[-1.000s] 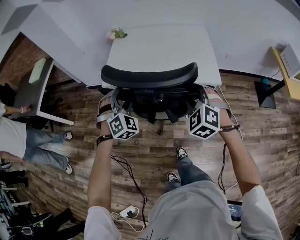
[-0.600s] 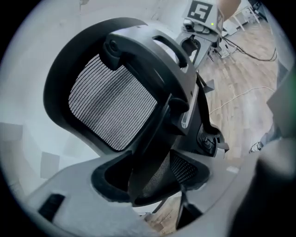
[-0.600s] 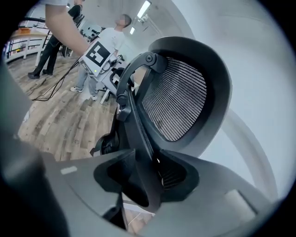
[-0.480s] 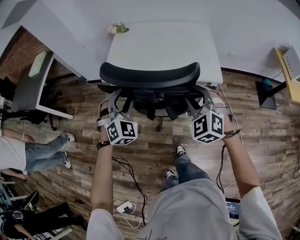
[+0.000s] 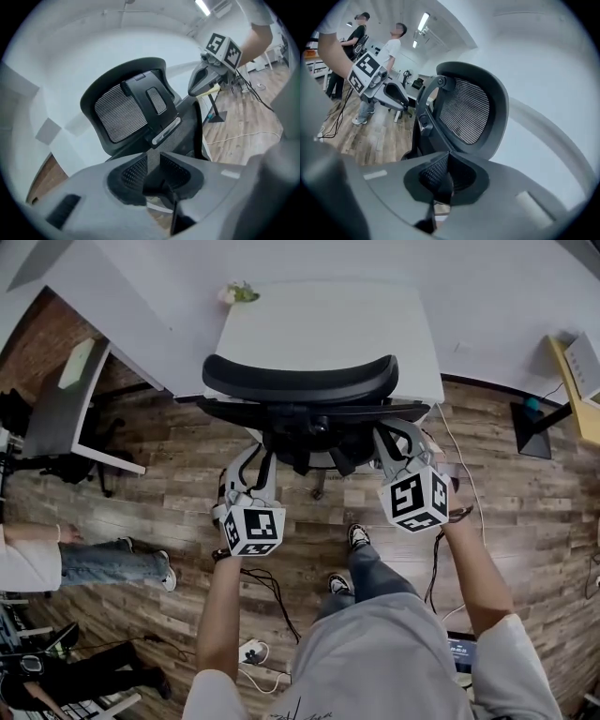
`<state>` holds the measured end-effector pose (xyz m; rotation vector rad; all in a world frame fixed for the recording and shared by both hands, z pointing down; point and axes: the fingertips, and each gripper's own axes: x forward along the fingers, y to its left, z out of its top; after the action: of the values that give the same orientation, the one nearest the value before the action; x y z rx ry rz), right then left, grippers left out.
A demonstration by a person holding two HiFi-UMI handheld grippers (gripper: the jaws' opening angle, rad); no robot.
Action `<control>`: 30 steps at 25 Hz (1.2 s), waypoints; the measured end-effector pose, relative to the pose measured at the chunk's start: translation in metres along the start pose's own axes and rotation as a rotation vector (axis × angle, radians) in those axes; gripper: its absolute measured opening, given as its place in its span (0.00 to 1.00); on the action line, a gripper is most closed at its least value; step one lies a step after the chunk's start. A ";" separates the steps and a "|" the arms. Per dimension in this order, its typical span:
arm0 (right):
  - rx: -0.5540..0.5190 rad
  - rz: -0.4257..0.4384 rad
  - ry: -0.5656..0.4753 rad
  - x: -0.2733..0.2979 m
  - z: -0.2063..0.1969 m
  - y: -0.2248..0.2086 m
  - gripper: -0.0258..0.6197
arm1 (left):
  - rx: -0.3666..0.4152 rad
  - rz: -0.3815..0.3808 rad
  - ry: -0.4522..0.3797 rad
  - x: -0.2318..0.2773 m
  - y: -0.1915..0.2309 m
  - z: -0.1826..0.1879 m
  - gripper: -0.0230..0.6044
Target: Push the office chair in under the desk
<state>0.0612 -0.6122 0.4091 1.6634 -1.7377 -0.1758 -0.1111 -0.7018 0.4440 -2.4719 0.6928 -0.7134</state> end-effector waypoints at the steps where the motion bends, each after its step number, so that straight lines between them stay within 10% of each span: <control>1: 0.014 -0.004 -0.009 -0.005 0.001 0.003 0.06 | -0.022 0.002 -0.003 -0.006 -0.003 0.000 0.16; 11: 0.260 0.053 -0.084 -0.049 0.013 0.023 0.06 | -0.377 0.010 -0.099 -0.067 -0.011 0.025 0.08; 30: 0.470 0.124 -0.149 -0.144 0.019 0.071 0.06 | -0.631 0.019 -0.148 -0.160 -0.060 0.036 0.03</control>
<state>-0.0199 -0.4755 0.3775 1.8964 -2.1061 0.1875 -0.1881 -0.5529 0.3937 -3.0334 1.0006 -0.3233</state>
